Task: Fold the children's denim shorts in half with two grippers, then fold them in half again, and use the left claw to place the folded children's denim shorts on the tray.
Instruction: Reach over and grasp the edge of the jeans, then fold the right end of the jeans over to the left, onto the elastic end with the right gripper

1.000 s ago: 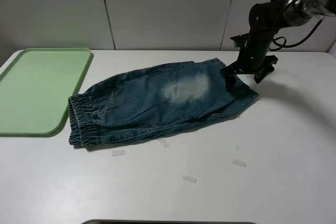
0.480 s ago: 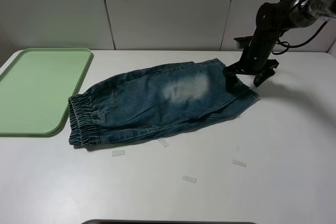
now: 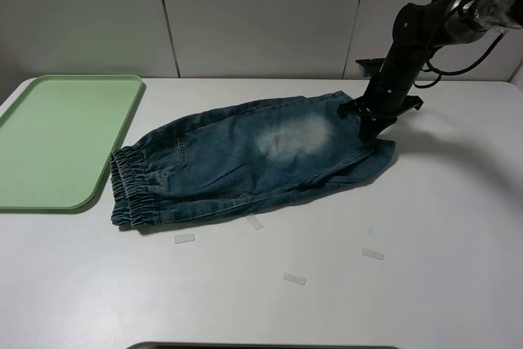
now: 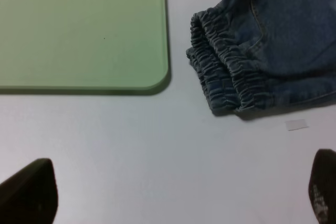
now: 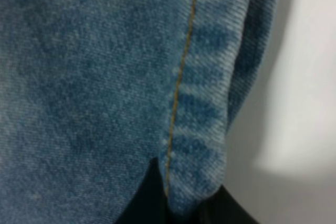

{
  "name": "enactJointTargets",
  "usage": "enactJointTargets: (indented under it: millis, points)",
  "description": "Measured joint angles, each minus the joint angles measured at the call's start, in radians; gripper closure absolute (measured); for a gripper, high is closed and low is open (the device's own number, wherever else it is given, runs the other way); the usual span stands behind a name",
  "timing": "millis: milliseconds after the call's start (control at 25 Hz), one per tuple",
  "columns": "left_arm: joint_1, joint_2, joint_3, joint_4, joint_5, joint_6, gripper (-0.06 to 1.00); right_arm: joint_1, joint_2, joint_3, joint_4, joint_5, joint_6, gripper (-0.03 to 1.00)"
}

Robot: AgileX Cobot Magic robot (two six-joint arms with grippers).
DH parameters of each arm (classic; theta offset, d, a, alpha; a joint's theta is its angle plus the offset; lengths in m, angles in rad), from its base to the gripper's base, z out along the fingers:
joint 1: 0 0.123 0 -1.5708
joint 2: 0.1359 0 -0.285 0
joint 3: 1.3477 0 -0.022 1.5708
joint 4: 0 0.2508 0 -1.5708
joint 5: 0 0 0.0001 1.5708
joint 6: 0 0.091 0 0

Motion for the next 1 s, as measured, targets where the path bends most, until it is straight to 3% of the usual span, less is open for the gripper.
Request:
enactJointTargets:
  millis: [280,520,1000]
  points:
    - [0.000,0.000,0.000,0.000,0.000,0.000,-0.01,0.000,0.000,-0.028,-0.010,0.034,-0.006,0.96]
    - [0.000,0.000,0.000,0.000,0.000,0.000,-0.01,0.001,-0.018,-0.108,-0.176,0.170,0.036,0.96]
    - [0.000,0.000,0.000,0.000,0.000,0.001,-0.01,0.001,-0.217,-0.141,-0.341,0.251,0.061,0.96]
